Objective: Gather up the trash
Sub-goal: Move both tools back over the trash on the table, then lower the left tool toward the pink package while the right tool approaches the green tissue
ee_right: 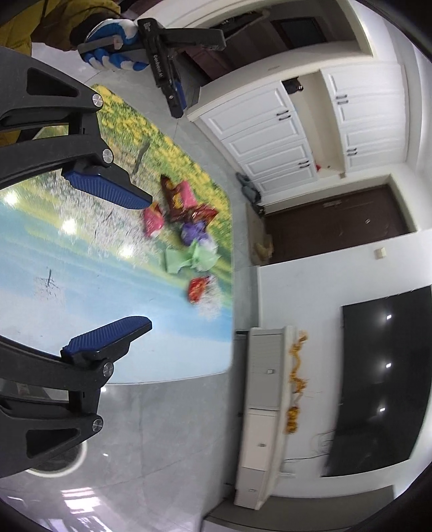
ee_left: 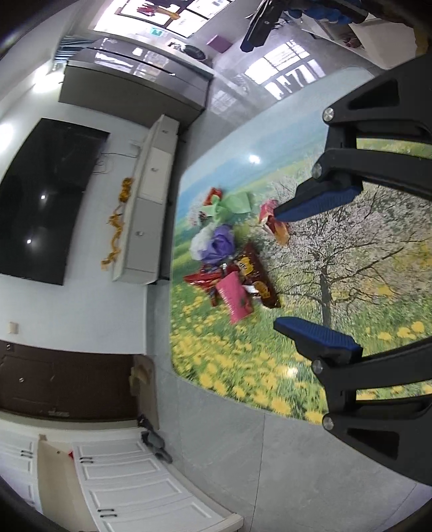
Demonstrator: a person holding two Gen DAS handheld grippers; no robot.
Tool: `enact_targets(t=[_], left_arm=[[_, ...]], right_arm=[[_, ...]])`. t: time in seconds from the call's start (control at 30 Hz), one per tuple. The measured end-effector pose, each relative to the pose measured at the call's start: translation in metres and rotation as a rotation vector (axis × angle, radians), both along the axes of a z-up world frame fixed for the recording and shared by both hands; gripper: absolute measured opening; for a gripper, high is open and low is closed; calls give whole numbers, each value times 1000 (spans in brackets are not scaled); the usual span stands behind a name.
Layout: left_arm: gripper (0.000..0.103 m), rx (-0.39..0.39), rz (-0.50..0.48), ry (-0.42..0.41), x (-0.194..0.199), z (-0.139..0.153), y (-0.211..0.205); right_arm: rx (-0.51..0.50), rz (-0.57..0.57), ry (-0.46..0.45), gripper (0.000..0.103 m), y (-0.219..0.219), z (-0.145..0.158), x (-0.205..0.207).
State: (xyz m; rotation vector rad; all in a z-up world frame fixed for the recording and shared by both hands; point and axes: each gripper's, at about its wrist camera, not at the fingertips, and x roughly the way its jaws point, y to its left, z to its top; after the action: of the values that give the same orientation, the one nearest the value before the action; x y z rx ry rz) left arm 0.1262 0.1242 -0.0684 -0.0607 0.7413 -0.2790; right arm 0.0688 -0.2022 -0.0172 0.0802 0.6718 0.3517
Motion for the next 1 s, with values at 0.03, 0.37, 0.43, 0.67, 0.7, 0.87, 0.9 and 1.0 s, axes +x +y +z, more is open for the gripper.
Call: enact_targets(t=[0.03, 0.37, 0.43, 0.67, 0.7, 0.87, 0.9, 1.0], left_arm=[[57, 1, -12, 16, 11, -7, -4], [57, 28, -31, 78, 104, -48, -13], [57, 38, -29, 81, 119, -53, -11], [57, 38, -38, 131, 166, -77, 3], [57, 34, -45, 140, 170, -80, 5], [57, 16, -121, 174, 187, -91, 3], [57, 17, -131, 178, 189, -93, 2], [57, 14, -172, 191, 193, -97, -3]], right_arm=[[2, -3, 18, 65, -3, -7, 6], [-3, 25, 172, 65, -2, -69, 93], [-4, 41, 184, 65, 1, -74, 105], [-24, 134, 207, 65, 30, -94, 157], [-25, 148, 209, 65, 37, -96, 165], [-41, 203, 216, 65, 62, -108, 196], [-40, 209, 217, 65, 65, -110, 201], [-32, 215, 224, 65, 74, -117, 216]])
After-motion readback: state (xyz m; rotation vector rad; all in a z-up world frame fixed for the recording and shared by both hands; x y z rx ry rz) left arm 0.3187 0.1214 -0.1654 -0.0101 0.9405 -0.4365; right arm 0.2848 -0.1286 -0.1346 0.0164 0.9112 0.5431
